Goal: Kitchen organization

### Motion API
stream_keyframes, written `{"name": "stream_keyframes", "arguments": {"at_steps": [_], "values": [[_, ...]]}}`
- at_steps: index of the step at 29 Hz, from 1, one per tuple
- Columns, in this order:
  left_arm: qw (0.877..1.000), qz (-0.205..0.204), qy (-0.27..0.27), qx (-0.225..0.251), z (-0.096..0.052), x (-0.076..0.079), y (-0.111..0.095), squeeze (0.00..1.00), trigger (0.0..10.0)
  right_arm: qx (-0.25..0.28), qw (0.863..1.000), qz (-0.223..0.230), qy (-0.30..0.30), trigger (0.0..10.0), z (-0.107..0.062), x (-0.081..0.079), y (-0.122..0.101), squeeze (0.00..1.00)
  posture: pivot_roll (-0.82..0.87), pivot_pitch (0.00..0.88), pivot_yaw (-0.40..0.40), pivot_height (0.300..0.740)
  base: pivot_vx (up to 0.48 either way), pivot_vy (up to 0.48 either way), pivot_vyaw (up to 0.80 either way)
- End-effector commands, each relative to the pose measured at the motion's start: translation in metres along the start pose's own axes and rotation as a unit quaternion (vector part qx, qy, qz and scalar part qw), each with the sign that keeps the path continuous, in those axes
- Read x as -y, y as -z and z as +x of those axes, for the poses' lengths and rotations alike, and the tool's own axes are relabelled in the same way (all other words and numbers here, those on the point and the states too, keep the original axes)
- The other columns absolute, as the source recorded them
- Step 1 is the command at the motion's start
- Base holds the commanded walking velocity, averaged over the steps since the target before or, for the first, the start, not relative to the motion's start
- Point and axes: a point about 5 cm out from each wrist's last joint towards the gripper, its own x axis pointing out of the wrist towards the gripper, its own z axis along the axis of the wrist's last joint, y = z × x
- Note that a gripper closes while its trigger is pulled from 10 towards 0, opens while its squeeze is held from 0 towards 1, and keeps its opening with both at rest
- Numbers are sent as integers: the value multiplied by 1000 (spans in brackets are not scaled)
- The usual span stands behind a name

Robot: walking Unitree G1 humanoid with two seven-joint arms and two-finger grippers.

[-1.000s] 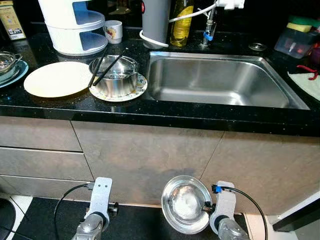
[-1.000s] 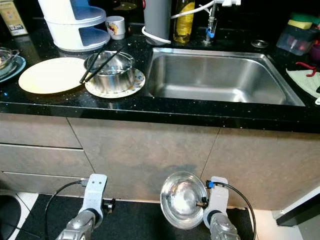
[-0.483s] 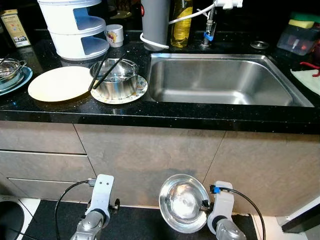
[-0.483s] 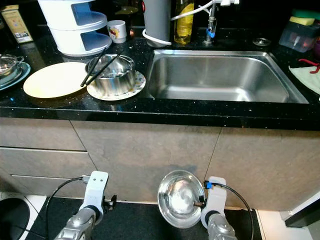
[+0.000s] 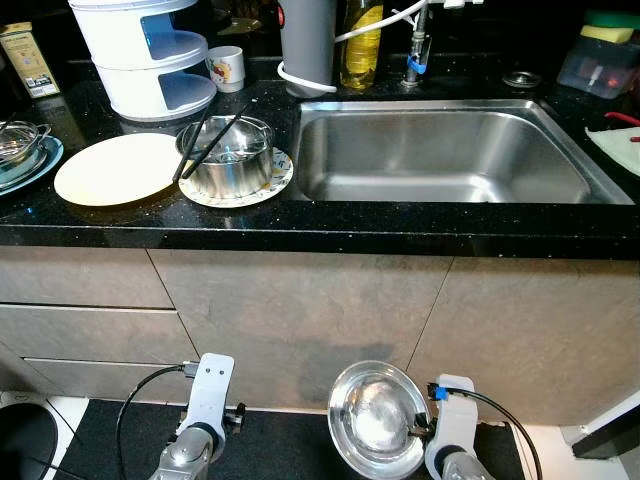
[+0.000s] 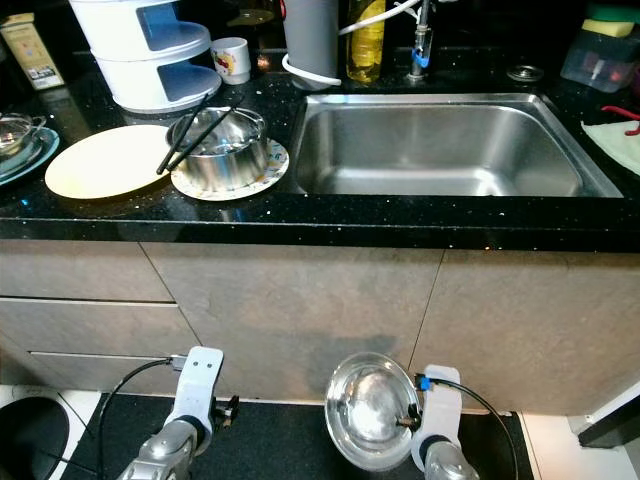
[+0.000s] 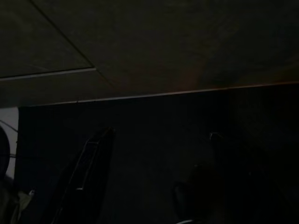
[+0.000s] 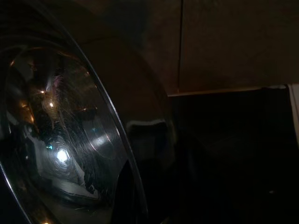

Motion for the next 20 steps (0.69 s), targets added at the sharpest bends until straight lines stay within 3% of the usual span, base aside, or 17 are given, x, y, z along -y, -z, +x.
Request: {"name": "stream_keyframes", "arguments": {"at_steps": [1, 6, 11, 14, 20], "values": [[1000, 2, 2, -15, -3, -1, 9, 0, 10000, 11, 1000, -17, -11, 10000, -1, -2, -2, 0, -125, 196, 12, 740, 0, 0, 0], [999, 26, 17, -9, -4, 0, 9, 0, 10000, 3, 999, -45, -29, 10000, 0, -5, -1, 0, -112, 190, 12, 740, 0, 0, 0], [1000, 9, 11, -23, -4, -3, 14, 0, 10000, 3, 999, -35, -25, 10000, 4, -7, -8, 0, -120, 199, 39, 740, 0, 0, 0], [999, 33, 24, -27, -4, 0, 15, 0, 10000, -21, 1000, -18, 3, 10000, 4, -1, -6, 0, -125, 191, 22, 740, 0, 0, 0], [1000, 10, 9, -22, -3, -1, 11, 0, 10000, -25, 999, -26, -11, 10000, 4, -2, -4, 0, -117, 181, 7, 740, 0, 0, 0]]}}
